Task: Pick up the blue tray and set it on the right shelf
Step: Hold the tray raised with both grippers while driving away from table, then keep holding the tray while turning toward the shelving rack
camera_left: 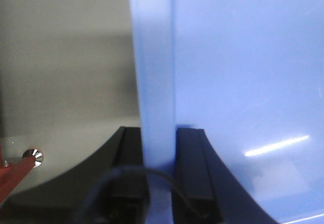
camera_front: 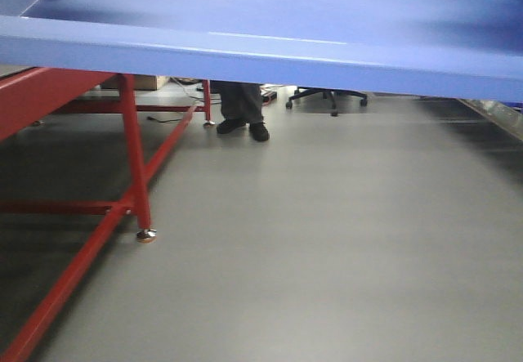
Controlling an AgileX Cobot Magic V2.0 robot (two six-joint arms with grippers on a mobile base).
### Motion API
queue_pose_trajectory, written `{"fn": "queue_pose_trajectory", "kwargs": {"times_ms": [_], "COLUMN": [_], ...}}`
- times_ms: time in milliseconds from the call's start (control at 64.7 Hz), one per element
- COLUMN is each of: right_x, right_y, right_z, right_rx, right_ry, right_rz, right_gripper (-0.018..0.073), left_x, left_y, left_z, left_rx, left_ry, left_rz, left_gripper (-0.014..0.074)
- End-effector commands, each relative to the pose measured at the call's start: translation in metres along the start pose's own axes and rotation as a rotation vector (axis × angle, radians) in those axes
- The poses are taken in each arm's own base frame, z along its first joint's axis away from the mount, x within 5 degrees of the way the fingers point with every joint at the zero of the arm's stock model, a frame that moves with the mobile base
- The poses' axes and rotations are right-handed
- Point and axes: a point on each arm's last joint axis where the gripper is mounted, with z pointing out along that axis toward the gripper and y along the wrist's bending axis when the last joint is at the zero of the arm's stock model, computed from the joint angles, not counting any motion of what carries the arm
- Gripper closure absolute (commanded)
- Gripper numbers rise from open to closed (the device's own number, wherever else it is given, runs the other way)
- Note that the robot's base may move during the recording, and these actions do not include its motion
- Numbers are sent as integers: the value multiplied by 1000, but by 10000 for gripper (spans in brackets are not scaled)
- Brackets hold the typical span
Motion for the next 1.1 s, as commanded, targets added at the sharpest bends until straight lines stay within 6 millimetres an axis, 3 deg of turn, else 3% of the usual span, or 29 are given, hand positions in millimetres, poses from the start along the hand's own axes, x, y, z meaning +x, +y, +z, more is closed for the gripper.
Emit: {"fn": "queue_pose_trajectory", "kwargs": {"times_ms": [0,1083], "right_x": [-5,-5], "right_y": [2,2], "right_z": [-14,-14], "right_rx": [-45,-45], "right_ry": [-95,-95], "right_rz": [-40,-40], "right_gripper": [503,503], "left_x": [7,7], "left_y": [-4,-4], "left_z": [-19,-19], "left_rx": [34,35], "left_ry": [19,19], "left_rz": [10,10], "left_gripper": [645,645]}}
